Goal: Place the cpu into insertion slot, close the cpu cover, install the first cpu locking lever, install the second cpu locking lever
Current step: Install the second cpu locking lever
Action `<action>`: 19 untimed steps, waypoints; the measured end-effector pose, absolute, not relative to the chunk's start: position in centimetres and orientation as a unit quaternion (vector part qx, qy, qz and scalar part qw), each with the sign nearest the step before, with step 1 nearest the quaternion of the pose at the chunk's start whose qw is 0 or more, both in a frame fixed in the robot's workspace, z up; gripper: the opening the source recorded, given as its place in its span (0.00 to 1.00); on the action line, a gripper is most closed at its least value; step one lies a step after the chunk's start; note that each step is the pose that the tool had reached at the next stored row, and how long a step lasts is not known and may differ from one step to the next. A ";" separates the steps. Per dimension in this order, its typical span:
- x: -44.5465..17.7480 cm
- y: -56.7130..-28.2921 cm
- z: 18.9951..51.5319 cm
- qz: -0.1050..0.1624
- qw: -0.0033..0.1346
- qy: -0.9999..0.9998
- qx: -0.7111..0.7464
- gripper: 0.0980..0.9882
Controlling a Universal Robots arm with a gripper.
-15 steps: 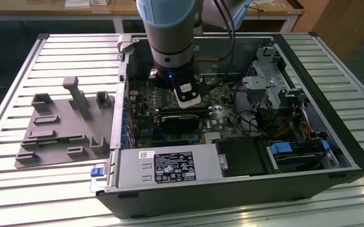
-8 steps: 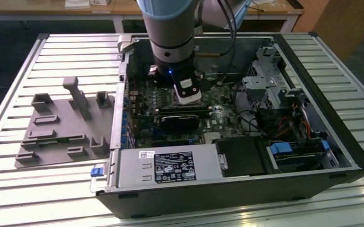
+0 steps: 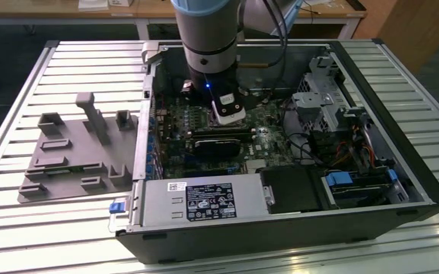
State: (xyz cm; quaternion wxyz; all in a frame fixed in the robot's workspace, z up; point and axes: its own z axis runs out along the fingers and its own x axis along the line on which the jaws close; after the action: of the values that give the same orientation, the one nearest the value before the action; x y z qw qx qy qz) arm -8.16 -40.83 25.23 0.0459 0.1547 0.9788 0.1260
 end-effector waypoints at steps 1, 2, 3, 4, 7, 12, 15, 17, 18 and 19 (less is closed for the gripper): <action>-8.0 -40.8 25.2 0.124 0.046 0.979 0.156 0.00; -7.9 -40.8 25.2 0.123 0.046 0.979 0.156 0.00; -7.7 -40.8 25.2 0.123 0.046 0.979 0.157 0.00; -7.6 -40.8 25.1 0.123 0.046 0.979 0.157 0.00; -7.4 -40.8 24.7 0.122 0.045 0.979 0.157 0.00; -7.4 -40.8 23.8 0.124 0.042 0.980 0.152 0.00; -7.5 -40.8 23.4 0.129 0.040 0.981 0.140 0.00; -7.7 -40.8 23.0 0.131 0.039 0.982 0.130 0.00; -7.8 -40.8 22.9 0.132 0.038 0.982 0.127 0.00; -7.9 -40.8 22.7 0.132 0.038 0.983 0.125 0.00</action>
State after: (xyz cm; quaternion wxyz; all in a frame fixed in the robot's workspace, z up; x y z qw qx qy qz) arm -7.88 -40.83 22.69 0.0378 0.1247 0.9827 0.1317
